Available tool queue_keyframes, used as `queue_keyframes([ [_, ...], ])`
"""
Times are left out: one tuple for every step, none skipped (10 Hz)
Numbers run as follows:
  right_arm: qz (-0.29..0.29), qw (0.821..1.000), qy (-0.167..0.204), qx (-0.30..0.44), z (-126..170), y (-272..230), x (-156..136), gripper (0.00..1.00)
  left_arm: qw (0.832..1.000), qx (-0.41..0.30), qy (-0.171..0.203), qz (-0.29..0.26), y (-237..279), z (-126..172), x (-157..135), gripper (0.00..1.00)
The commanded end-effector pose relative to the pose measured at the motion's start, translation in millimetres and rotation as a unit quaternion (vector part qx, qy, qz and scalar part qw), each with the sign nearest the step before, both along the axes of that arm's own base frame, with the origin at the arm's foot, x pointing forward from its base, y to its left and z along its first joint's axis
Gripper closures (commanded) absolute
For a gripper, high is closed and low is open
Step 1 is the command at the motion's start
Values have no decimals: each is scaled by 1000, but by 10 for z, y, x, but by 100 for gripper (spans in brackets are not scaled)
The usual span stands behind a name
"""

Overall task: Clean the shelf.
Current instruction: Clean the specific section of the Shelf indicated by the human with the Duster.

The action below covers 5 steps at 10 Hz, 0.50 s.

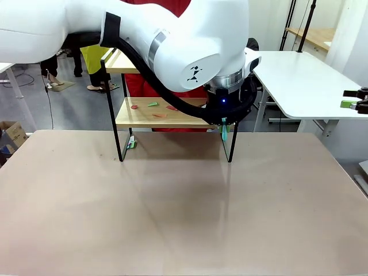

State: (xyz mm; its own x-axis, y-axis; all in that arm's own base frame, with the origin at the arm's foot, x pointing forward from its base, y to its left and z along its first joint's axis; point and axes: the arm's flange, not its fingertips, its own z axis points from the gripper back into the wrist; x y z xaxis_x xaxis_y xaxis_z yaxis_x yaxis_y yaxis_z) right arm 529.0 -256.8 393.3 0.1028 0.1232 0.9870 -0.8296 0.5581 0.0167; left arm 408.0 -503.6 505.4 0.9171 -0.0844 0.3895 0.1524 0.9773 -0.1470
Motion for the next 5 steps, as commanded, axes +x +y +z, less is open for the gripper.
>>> queue_keyframes([
  [-5,1000,6,-6,71,37,10,0,1000,0,2,0,-1,-7,-4,87],
  [-5,1000,6,-6,71,37,10,0,1000,12,10,9,80,-23,4,87],
  [-5,1000,6,-6,71,37,10,0,1000,10,21,16,186,-42,25,87],
  [-5,1000,6,-6,71,37,10,0,999,10,28,26,297,-55,39,87],
  [-5,1000,6,-6,71,37,10,0,999,10,33,39,420,-62,37,87],
])
